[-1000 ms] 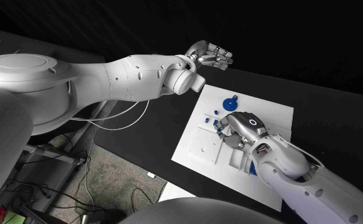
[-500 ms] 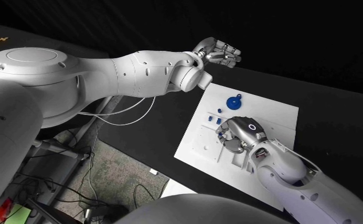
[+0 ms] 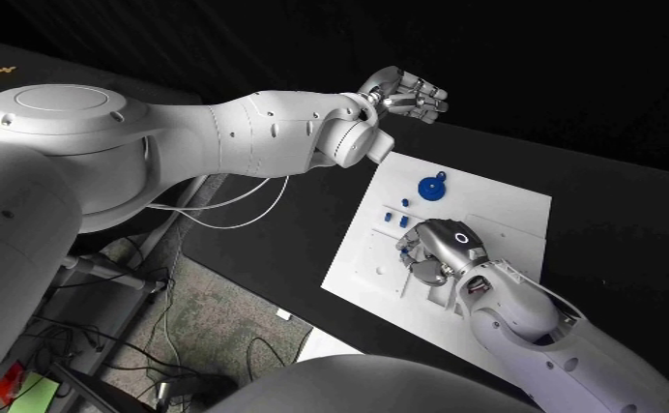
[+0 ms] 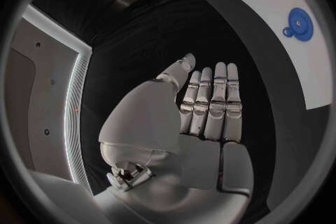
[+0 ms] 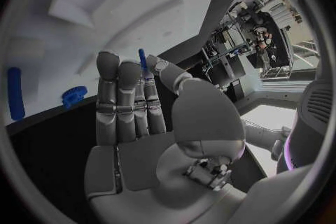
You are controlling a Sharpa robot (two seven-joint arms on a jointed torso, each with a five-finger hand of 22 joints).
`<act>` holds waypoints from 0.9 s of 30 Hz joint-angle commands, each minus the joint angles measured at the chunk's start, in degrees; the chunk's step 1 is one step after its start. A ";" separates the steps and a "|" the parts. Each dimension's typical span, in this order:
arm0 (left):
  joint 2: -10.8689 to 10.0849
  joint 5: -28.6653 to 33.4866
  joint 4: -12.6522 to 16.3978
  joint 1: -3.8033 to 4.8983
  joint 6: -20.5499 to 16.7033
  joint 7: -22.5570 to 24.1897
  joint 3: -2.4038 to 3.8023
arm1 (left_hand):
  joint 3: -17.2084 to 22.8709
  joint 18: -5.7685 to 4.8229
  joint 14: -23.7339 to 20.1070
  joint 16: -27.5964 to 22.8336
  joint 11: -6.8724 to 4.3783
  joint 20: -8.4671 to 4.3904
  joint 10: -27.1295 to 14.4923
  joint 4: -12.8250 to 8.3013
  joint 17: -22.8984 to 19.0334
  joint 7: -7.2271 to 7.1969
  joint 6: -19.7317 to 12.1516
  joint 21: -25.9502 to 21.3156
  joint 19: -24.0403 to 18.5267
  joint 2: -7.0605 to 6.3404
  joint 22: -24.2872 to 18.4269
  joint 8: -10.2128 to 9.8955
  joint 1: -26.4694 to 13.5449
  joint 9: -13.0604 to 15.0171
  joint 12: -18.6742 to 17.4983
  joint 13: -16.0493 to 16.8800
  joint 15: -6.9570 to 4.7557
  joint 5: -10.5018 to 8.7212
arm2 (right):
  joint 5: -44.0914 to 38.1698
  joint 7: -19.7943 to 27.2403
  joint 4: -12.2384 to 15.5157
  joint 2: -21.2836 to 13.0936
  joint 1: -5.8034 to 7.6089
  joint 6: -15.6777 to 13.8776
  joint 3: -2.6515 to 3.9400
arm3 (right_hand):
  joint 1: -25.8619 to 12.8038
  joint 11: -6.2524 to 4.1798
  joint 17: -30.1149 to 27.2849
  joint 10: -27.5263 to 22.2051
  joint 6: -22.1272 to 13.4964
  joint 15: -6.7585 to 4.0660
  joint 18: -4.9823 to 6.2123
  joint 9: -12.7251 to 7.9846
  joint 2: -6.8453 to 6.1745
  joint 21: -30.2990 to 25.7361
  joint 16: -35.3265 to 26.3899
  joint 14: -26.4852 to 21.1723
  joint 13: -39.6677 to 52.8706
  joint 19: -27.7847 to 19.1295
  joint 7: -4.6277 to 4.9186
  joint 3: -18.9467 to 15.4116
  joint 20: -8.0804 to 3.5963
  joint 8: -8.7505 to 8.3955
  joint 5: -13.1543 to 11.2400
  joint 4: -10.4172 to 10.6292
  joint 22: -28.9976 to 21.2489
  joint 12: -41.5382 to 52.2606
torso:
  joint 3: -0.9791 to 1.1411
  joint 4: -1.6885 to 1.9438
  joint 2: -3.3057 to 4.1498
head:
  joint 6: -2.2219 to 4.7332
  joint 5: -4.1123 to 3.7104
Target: Assemble the parts on the task board
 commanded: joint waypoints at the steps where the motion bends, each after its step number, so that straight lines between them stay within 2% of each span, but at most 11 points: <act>1: 0.19 0.23 0.08 0.11 0.14 0.23 0.05 | -0.32 -0.25 0.34 -0.12 -0.10 -0.13 -0.38 0.11 0.07 0.12 0.28 0.36 0.12 0.01 0.06 -0.10 0.55 -0.04 0.06 -0.04 -0.08 0.03 | -1.17 0.14 -0.21 0.18 -0.22 -0.42 -0.04 | -0.12 -0.14 -0.06 0.23 0.07 -0.20 1.02 0.07 0.57 0.36 -0.18 0.33 0.06 2.28 0.04 -0.10 -0.23 0.20 0.07 0.02 0.02 0.18 | 0.01 0.00 0.00 | -0.06 -0.07; 15: 0.48 0.17 -0.03 0.11 0.39 0.14 0.05 | -0.32 -0.25 0.34 -0.12 -0.10 -0.13 -0.38 0.11 0.07 0.12 0.28 0.36 0.12 0.01 0.06 -0.10 0.55 -0.04 0.06 -0.04 -0.08 0.03 | -1.45 -0.17 -0.91 0.60 -0.62 -0.53 -0.10 | -0.13 -0.15 -0.16 0.28 0.09 -0.20 1.02 0.08 0.54 0.43 -0.11 0.33 0.06 2.28 0.03 -0.07 -0.22 0.20 0.08 0.00 0.00 0.19 | 0.05 0.01 0.03 | -0.30 -0.22; 21: 0.57 0.13 -0.05 0.11 0.46 0.12 0.05 | -0.32 -0.25 0.34 -0.12 -0.10 -0.13 -0.38 0.11 0.07 0.12 0.28 0.36 0.12 0.01 0.06 -0.10 0.55 -0.04 0.06 -0.04 -0.08 0.03 | -1.53 -0.23 -1.07 0.62 -0.68 -0.42 -0.14 | -0.13 -0.15 -0.16 0.28 0.09 -0.20 1.02 0.08 0.54 0.43 -0.11 0.33 0.06 2.28 0.03 -0.07 -0.22 0.20 0.08 0.00 0.00 0.19 | -0.06 -0.08 -0.02 | -0.36 -0.19; 27: 0.62 0.11 -0.09 0.11 0.51 0.08 0.05 | -0.32 -0.25 0.34 -0.12 -0.10 -0.13 -0.38 0.11 0.07 0.12 0.28 0.36 0.12 0.01 0.06 -0.10 0.55 -0.04 0.06 -0.04 -0.08 0.03 | -1.54 -0.20 -1.08 0.54 -0.70 -0.07 -0.23 | -0.16 -0.15 -0.29 0.27 0.09 -0.21 1.02 0.08 0.57 0.53 -0.03 0.31 0.06 2.28 0.02 -0.03 -0.23 0.20 0.09 -0.01 -0.04 0.19 | -0.06 -0.09 -0.03 | -0.44 -0.18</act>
